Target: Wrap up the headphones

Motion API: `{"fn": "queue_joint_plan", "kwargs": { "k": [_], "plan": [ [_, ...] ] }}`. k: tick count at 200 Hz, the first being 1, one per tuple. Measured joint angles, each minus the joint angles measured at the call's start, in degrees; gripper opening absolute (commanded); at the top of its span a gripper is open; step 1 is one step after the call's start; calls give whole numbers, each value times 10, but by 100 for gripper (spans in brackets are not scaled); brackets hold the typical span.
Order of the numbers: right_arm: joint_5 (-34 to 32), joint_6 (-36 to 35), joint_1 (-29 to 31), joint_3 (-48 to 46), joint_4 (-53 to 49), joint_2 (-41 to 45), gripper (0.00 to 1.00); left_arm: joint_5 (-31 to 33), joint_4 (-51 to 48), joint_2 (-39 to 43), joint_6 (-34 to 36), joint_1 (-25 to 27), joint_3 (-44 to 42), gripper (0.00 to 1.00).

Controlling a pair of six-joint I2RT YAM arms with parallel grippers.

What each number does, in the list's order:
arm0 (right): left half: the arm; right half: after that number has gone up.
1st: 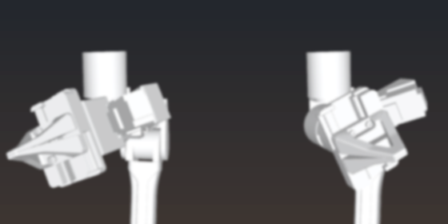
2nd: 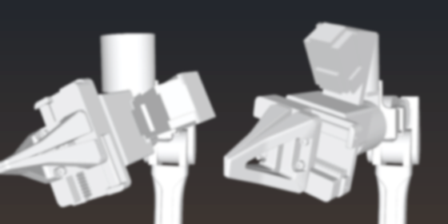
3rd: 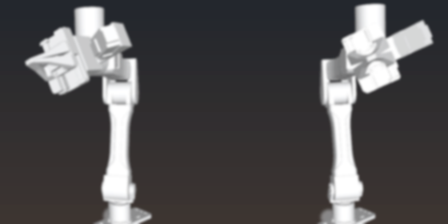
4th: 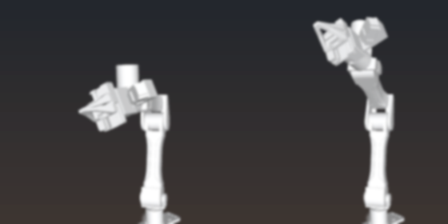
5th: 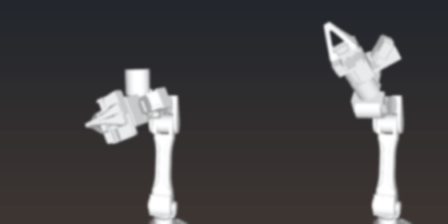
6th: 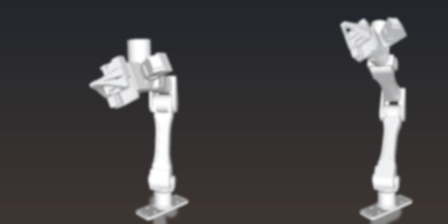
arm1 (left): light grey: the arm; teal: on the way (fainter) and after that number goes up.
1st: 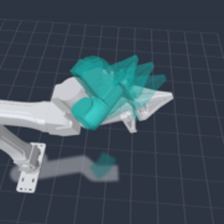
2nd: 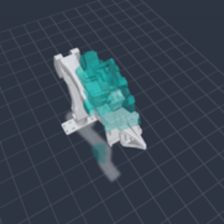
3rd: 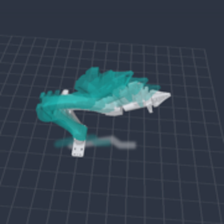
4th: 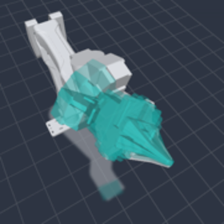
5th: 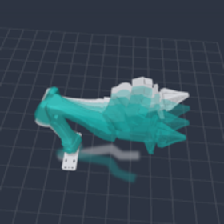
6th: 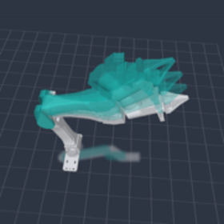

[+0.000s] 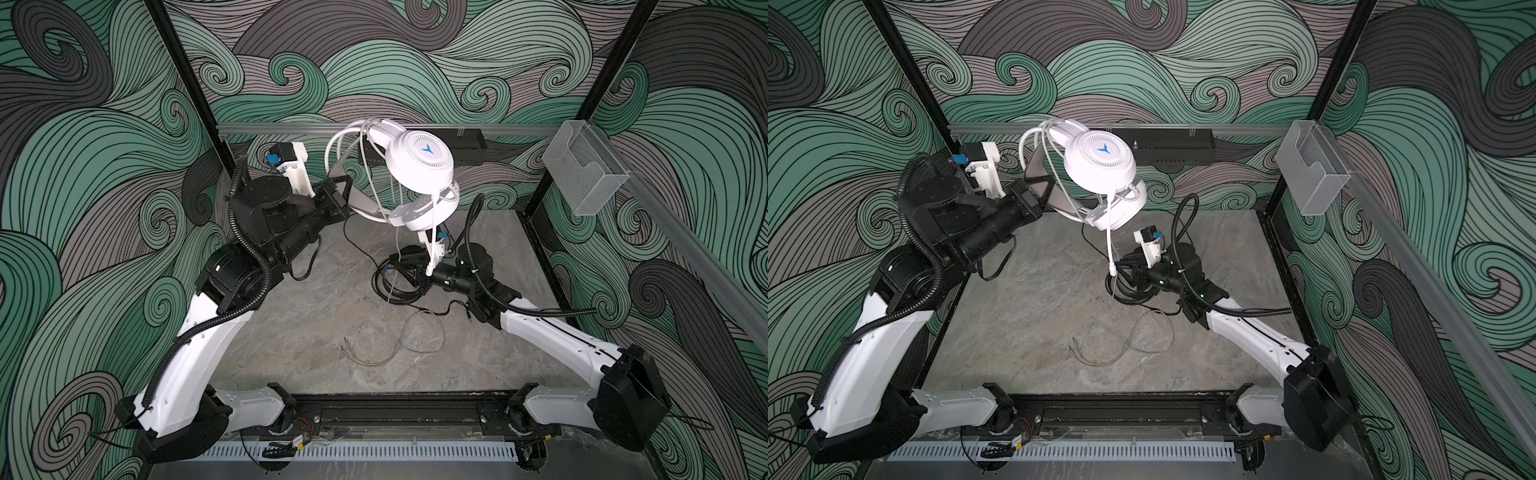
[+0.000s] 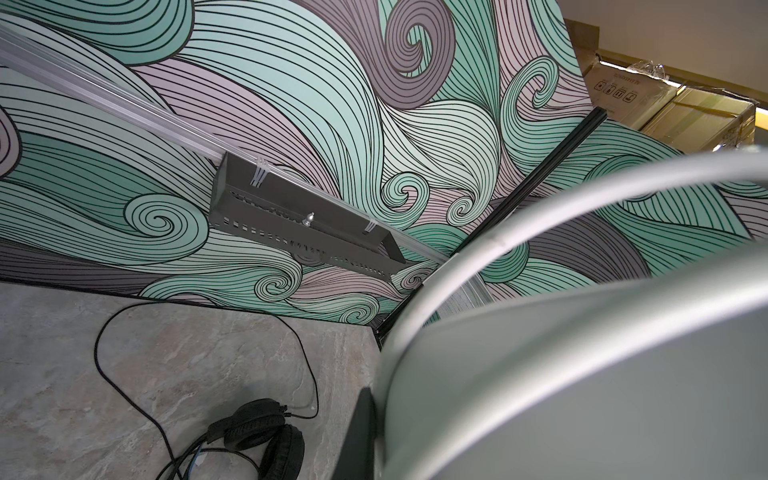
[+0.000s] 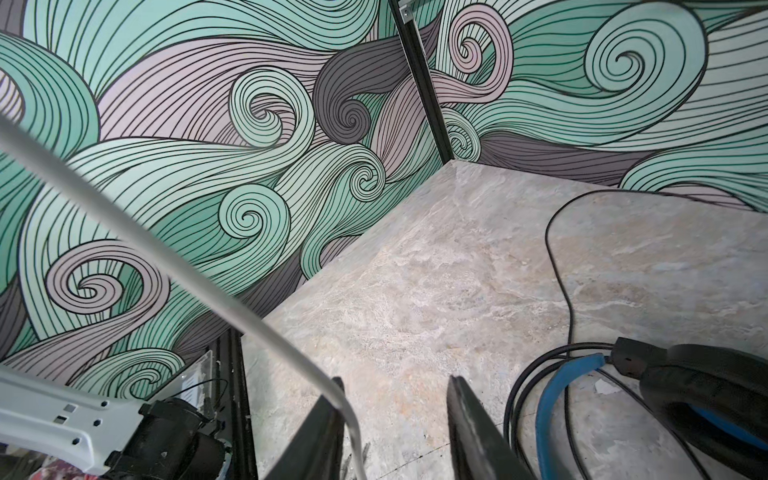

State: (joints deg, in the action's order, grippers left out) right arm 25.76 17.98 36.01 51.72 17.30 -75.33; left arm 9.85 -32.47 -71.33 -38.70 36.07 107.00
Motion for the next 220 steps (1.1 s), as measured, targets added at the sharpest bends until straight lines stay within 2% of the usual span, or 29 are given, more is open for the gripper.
{"fn": "queue_joint_plan", "kwargs": {
  "k": [56,86,104,174,220],
  "plan": [
    [5,16,4,16,23,-27,47,0,2,0,-6,0,0,0],
    [16,27,12,19,40,-43,35,0,4,0,-10,0,-3,0],
    [21,33,17,19,44,-55,32,0,4,0,-10,0,-3,0],
    [40,60,24,19,76,-102,25,-1,4,0,-19,-4,-3,0],
    [47,71,30,13,94,-110,7,-1,4,-1,-29,-14,-3,0]
  ]
}}
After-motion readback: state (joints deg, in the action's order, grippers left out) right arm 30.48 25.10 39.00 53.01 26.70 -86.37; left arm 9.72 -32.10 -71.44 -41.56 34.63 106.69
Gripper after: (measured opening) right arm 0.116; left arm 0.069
